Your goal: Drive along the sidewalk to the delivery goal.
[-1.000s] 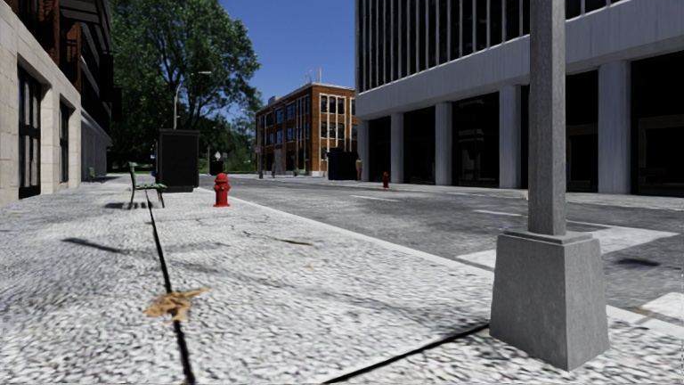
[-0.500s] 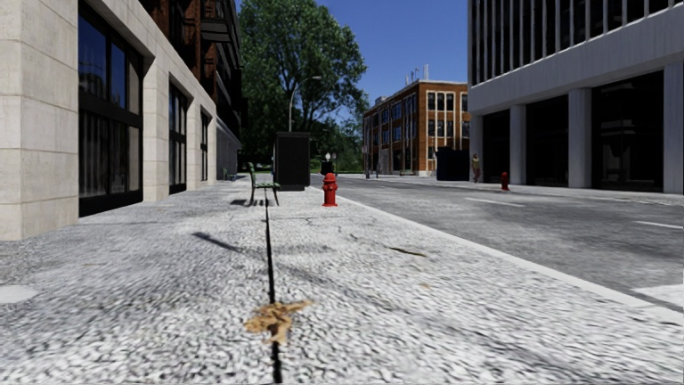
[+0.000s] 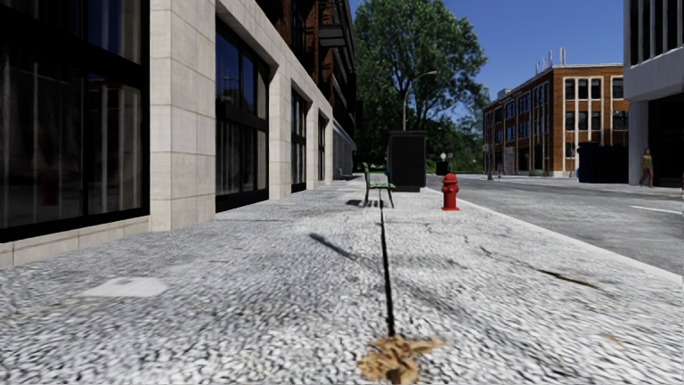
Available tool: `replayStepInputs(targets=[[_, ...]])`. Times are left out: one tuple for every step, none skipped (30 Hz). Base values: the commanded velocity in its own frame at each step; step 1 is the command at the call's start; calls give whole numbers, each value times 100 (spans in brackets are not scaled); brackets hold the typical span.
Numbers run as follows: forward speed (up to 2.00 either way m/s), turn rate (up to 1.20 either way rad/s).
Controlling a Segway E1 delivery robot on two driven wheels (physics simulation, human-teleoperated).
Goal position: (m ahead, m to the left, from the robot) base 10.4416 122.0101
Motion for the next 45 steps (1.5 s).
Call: replayStepInputs(targets=[[95,80],[96,80],[97,80],[97,80],[97,80],[97,80],[97,80],[97,80],[97,80],[97,80],[97,81],[97,82],[97,84],[97,84],[97,87],[97,88],[98,89],[98,89],[98,89],[98,89],[99,89],[103,89],[103,89],[104,89],[105,89],[105,89],[105,89],[105,89],[105,89],[105,89],[105,89],[105,89],[105,89],[105,90],[105,91],[105,91],[105,92],[105,93],[105,93],[105,93],[105,94],[105,95],[105,96],[105,97],[105,97]])
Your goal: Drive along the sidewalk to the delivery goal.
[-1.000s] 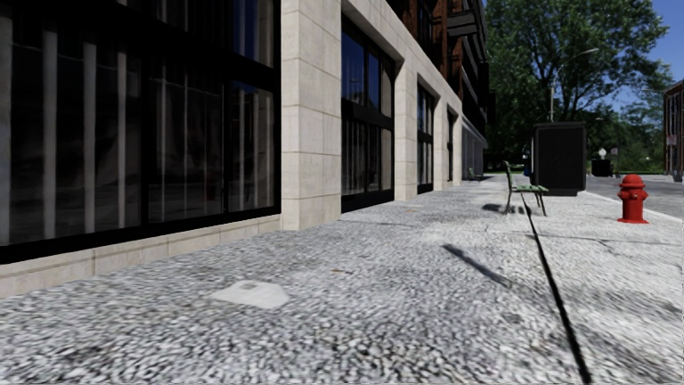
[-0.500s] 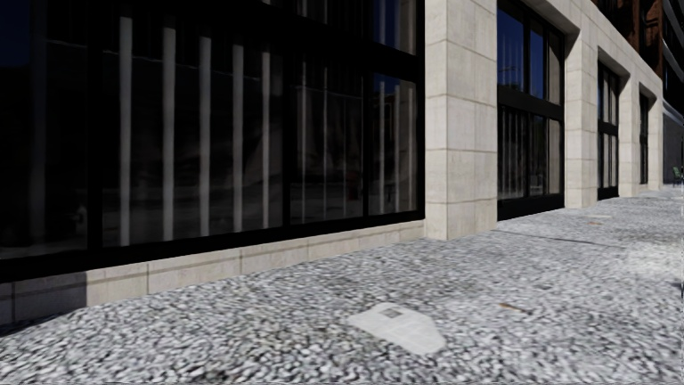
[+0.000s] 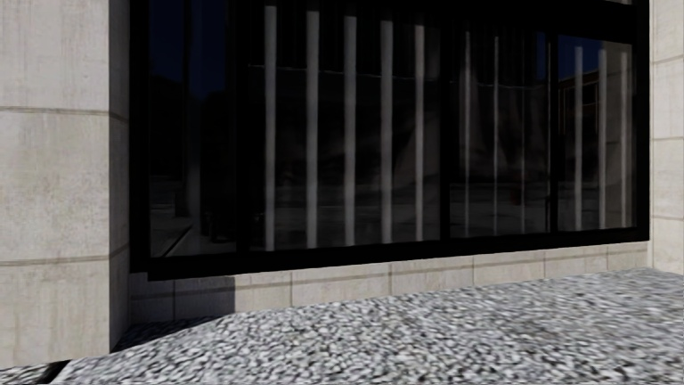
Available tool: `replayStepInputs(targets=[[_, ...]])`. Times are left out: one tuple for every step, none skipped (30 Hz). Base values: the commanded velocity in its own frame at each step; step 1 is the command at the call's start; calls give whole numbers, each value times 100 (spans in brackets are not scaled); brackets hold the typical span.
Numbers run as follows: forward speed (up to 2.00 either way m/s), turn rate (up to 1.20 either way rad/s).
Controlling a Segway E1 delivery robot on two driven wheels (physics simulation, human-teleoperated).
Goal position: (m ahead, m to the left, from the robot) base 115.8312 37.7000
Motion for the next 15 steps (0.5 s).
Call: replayStepInputs(targets=[[105,97],[105,97],[105,97],[105,97],[105,97],[105,97],[105,97],[105,97],[105,97],[105,97],[106,98],[106,98],[106,102],[106,106],[106,107]])
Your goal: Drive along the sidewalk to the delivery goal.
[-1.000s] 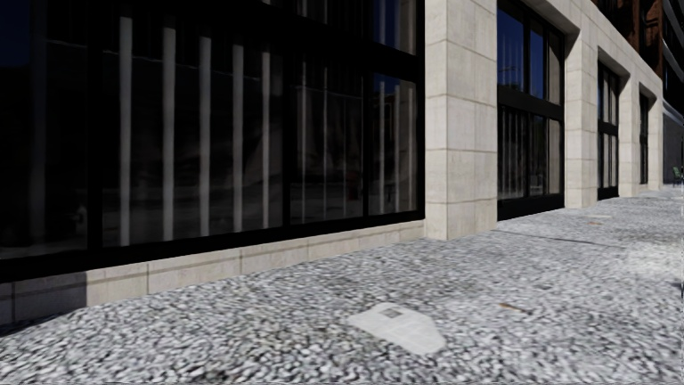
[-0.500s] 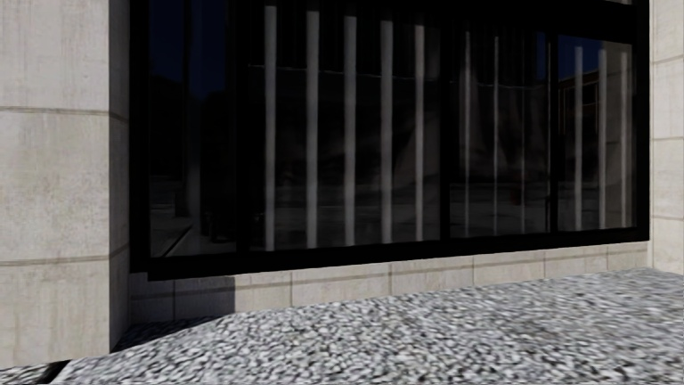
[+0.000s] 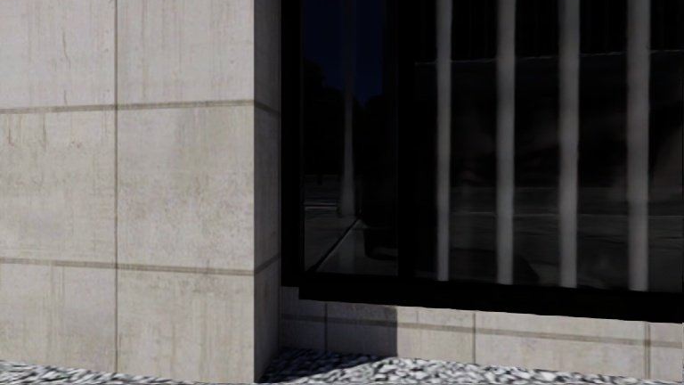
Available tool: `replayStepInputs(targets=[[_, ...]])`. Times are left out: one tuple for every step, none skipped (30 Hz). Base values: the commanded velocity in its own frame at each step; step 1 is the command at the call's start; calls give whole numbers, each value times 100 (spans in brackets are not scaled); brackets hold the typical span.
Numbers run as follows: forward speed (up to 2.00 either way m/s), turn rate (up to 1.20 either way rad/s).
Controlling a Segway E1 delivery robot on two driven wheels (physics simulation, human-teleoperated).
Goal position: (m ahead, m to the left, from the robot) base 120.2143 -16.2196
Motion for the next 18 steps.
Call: replayStepInputs(targets=[[106,107],[106,107],[106,107],[106,107],[106,107],[106,107],[106,107],[106,107],[106,107],[106,107],[106,107],[106,107],[106,107],[106,107],[106,107],[106,107],[106,107],[106,107]])
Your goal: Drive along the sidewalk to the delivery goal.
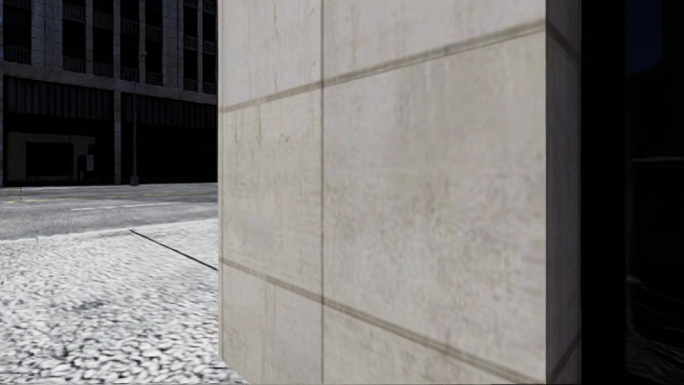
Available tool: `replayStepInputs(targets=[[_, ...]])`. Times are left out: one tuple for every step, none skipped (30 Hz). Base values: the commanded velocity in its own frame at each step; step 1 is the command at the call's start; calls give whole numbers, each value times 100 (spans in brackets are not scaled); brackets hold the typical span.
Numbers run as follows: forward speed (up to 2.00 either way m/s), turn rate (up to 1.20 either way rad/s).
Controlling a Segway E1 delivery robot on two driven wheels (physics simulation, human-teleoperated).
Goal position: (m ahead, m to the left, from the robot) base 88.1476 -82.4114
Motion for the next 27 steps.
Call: replayStepInputs(targets=[[106,107],[106,107],[106,107],[106,107],[106,107],[106,107],[106,107],[106,107],[106,107],[106,107],[106,107],[106,107],[106,107],[106,107],[106,107],[106,107],[106,107],[106,107],[106,107],[106,107],[106,107],[106,99],[106,0],[106,0],[102,0],[101,0],[101,0]])
